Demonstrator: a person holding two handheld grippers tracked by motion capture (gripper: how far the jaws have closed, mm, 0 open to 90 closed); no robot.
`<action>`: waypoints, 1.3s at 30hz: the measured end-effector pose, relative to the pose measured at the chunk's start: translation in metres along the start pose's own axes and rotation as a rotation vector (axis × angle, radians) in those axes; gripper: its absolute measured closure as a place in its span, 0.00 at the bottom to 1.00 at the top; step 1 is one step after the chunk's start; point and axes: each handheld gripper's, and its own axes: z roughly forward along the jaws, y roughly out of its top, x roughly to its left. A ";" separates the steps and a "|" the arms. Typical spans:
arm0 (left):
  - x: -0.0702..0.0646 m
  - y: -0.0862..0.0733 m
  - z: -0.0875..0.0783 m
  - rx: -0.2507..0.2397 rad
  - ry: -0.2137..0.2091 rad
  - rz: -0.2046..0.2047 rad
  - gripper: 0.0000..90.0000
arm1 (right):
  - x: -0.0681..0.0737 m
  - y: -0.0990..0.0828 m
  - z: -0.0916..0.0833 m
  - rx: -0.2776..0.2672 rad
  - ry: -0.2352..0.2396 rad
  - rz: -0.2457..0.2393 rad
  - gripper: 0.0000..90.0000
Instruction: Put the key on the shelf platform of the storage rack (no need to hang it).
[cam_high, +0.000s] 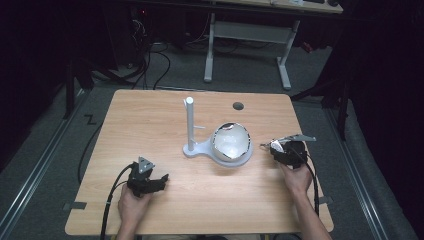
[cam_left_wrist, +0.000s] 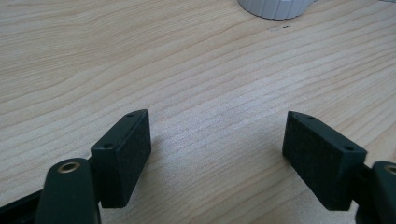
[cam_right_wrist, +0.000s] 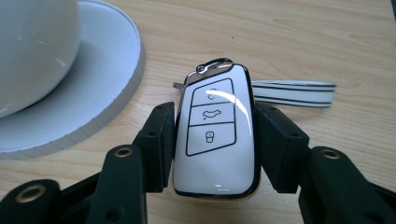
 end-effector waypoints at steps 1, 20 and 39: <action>0.000 0.000 0.000 0.000 0.000 0.000 0.27 | 0.000 0.000 -0.005 -0.012 0.006 -0.005 0.57; 0.000 0.000 0.000 0.000 0.001 0.001 0.27 | 0.001 0.002 -0.045 -0.102 0.061 -0.005 0.56; 0.000 0.000 0.000 0.000 0.002 0.001 0.27 | 0.017 -0.004 -0.089 -0.182 0.135 -0.049 0.56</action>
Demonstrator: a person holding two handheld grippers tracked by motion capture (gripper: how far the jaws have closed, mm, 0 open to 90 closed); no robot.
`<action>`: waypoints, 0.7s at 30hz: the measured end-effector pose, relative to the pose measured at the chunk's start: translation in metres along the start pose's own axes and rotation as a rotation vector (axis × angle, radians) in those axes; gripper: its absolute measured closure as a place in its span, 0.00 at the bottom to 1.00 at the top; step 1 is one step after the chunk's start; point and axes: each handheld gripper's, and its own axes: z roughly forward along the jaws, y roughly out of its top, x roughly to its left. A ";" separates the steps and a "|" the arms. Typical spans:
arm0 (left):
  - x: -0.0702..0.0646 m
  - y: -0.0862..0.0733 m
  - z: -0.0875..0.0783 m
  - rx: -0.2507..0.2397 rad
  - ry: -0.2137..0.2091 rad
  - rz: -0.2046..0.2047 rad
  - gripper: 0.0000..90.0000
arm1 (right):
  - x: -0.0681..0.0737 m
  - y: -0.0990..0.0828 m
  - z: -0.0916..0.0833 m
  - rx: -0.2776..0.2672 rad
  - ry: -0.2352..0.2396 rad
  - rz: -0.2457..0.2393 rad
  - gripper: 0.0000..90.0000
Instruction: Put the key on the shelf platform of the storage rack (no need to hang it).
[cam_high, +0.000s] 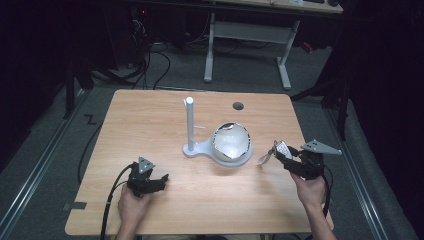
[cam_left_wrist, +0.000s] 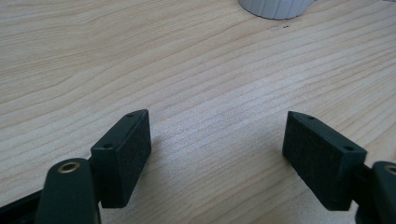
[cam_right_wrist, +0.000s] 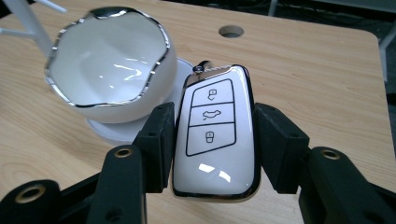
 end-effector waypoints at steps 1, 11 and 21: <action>0.000 0.000 0.000 0.000 0.000 0.001 0.27 | 0.005 0.001 -0.006 -0.012 0.011 -0.006 0.56; 0.000 0.000 0.000 0.001 0.000 0.001 0.27 | 0.026 0.013 -0.024 -0.062 0.080 -0.050 0.56; 0.000 0.000 0.000 0.000 0.000 0.000 0.27 | 0.044 0.035 -0.025 -0.086 0.184 -0.081 0.56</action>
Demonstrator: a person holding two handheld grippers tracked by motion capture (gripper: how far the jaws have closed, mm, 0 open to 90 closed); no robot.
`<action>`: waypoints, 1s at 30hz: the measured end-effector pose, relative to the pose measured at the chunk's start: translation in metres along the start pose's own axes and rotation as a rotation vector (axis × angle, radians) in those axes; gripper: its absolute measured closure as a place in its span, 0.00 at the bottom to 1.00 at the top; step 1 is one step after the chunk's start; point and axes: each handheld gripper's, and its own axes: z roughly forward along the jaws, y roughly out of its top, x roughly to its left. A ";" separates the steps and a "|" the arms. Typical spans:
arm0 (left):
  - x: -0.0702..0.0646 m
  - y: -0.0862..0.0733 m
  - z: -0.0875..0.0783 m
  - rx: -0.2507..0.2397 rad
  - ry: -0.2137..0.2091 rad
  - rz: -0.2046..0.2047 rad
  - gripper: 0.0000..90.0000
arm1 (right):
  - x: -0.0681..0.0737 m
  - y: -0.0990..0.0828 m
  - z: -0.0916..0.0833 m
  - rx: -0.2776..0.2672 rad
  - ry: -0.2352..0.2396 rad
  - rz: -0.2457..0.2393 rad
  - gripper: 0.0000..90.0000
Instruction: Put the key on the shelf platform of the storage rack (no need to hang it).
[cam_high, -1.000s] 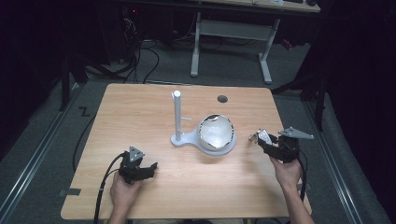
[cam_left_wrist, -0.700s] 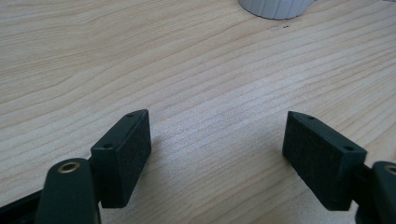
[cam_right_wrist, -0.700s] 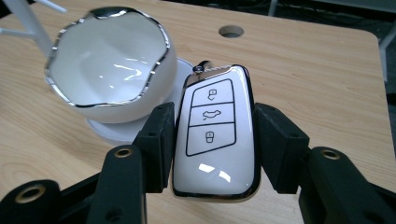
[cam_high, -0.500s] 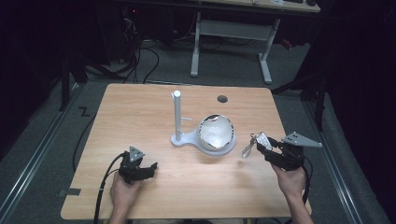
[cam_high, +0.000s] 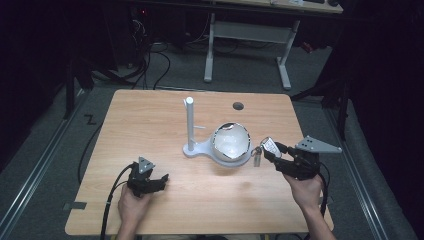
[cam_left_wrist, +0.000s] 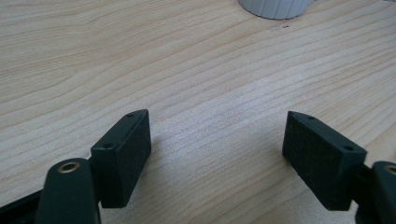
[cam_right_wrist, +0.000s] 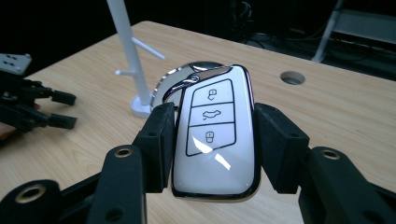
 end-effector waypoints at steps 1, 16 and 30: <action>0.000 0.000 0.000 0.000 0.000 0.000 0.27 | 0.001 0.003 0.001 -0.002 0.011 0.005 0.56; 0.000 0.000 0.000 0.000 0.000 0.000 0.27 | 0.007 0.038 0.030 0.005 0.107 -0.010 0.56; 0.000 0.000 0.000 0.000 -0.001 0.000 0.27 | 0.005 0.057 0.052 0.021 0.115 -0.009 0.56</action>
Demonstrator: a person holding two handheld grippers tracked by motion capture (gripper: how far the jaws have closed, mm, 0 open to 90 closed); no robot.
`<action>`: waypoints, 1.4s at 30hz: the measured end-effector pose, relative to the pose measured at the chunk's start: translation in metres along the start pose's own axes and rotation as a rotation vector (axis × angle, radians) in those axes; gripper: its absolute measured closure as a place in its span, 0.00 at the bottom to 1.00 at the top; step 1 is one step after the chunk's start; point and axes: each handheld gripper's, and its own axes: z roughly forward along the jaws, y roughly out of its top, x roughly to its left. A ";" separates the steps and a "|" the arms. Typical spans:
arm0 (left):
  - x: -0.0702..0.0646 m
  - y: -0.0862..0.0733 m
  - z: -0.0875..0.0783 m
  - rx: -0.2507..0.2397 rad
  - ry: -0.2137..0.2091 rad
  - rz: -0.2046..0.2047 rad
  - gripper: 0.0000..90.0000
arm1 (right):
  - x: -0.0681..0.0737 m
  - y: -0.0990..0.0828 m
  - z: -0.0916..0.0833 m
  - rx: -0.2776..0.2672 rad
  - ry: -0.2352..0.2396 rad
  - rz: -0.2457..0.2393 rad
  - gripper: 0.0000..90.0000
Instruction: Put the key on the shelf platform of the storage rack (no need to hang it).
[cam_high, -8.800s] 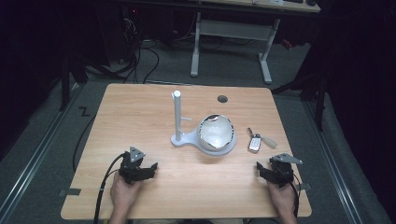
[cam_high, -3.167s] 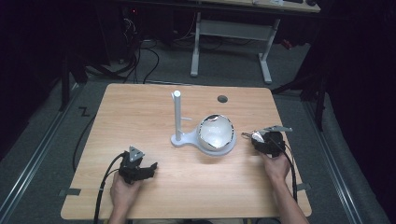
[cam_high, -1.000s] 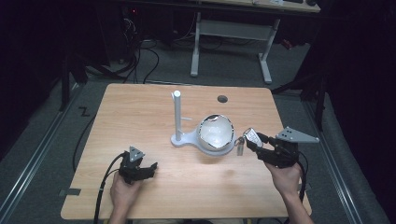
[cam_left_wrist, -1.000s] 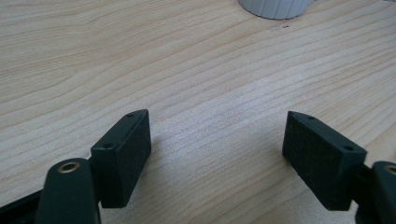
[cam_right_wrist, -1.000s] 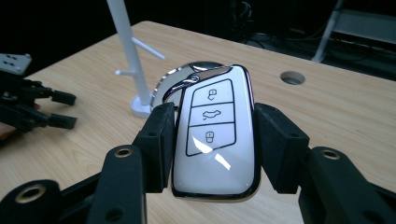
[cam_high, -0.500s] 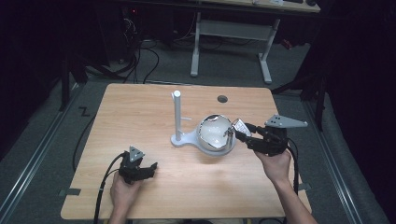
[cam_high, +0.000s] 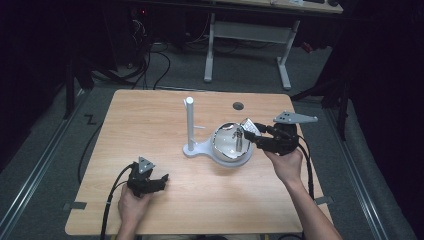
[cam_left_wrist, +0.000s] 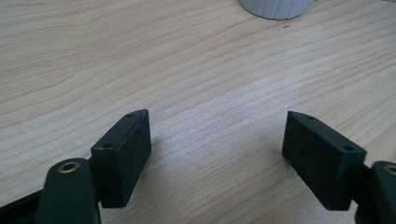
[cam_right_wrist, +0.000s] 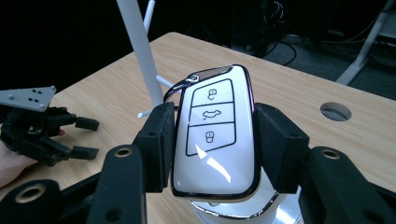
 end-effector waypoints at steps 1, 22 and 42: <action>0.000 0.000 0.000 0.001 0.000 0.001 0.27 | 0.000 0.000 0.000 0.000 0.000 0.000 0.56; 0.000 0.000 0.000 0.000 -0.002 -0.001 0.27 | -0.007 -0.008 0.045 0.107 0.014 0.018 0.56; 0.000 0.000 0.000 0.000 -0.001 -0.001 0.27 | -0.011 -0.025 0.070 0.169 0.006 0.031 0.56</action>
